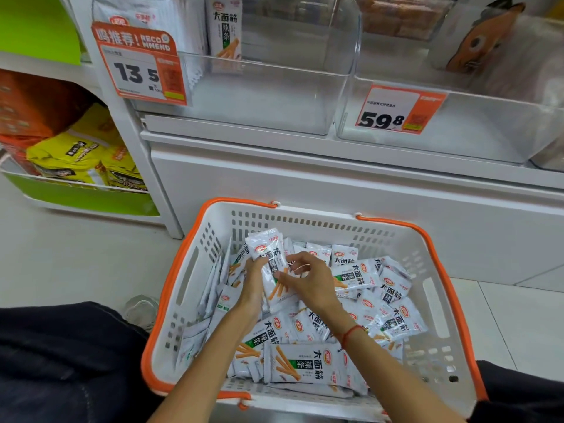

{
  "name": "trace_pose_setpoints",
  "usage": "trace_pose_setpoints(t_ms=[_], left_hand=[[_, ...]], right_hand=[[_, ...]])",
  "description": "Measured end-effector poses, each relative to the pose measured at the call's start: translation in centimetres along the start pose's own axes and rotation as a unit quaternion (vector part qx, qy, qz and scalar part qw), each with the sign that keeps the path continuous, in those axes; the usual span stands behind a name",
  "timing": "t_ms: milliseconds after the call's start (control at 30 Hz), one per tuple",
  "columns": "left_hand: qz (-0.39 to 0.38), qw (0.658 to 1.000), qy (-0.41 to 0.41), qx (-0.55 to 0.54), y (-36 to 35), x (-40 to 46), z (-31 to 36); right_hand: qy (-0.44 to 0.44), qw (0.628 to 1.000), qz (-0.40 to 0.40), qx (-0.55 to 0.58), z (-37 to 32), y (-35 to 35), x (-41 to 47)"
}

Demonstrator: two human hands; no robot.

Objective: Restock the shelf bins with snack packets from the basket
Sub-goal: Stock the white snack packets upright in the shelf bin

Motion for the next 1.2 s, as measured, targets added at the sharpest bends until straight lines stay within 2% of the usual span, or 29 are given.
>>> trace_pose_setpoints(t_ms=[133,233,267,333,400,467,533,600,667,733,867,1033,1100,1200], left_hand=[[0.001,0.998,-0.038,0.047,0.6,0.2,-0.1],[0.028,0.997,-0.064,0.037,2.3,0.3,0.8],[0.038,0.997,-0.063,0.031,3.1,0.4,1.1],[0.058,0.997,-0.05,0.027,4.6,1.0,1.4],[0.065,0.997,-0.042,0.026,5.5,1.5,1.9],[0.057,0.998,-0.038,0.013,5.9,2.2,1.9],[0.051,0.998,-0.034,-0.017,5.9,2.3,1.8],[0.038,0.997,-0.024,-0.061,5.7,2.2,1.8],[0.032,0.996,-0.004,-0.084,5.4,2.0,1.7],[0.024,0.996,0.006,-0.082,5.3,2.0,1.6],[0.011,1.0,-0.012,-0.027,5.0,1.9,1.7],[-0.073,0.988,-0.04,0.128,3.1,1.4,1.3],[-0.117,0.973,-0.028,0.197,1.7,0.7,0.6],[-0.157,0.954,-0.015,0.256,-0.1,0.0,-0.5]], right_hand=[[-0.009,0.999,0.007,0.047,0.5,-1.5,-0.7],[-0.048,0.991,-0.063,0.11,0.3,-2.0,-0.4],[-0.057,0.99,-0.09,0.097,0.5,-1.8,-0.1],[-0.044,0.983,-0.161,-0.073,1.3,-1.6,0.1],[-0.011,0.926,-0.268,-0.266,2.9,-2.1,-0.6],[0.01,0.863,-0.34,-0.375,4.4,-3.1,-1.9],[0.056,0.842,-0.332,-0.421,4.6,-3.8,-2.6],[0.078,0.859,-0.306,-0.402,4.3,-4.0,-2.4],[0.042,0.902,-0.302,-0.307,3.9,-3.6,-1.6],[-0.012,0.929,-0.309,-0.204,3.3,-2.3,-0.6],[-0.085,0.936,-0.329,-0.094,0.5,2.6,1.2],[-0.095,0.922,-0.364,-0.093,-2.8,6.1,1.8],[-0.074,0.937,-0.33,-0.086,-3.7,5.7,1.9],[-0.029,0.976,-0.208,-0.055,-4.0,5.1,2.2]])
Point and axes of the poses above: each hand's wrist, its own x-axis towards the middle knuckle, its own y-axis out of the back of the hand, z = x × y, the point moved 4 cm from there along x, towards the middle knuckle, and after that the axes turned 10 degrees about x, right-handed, at the moved point
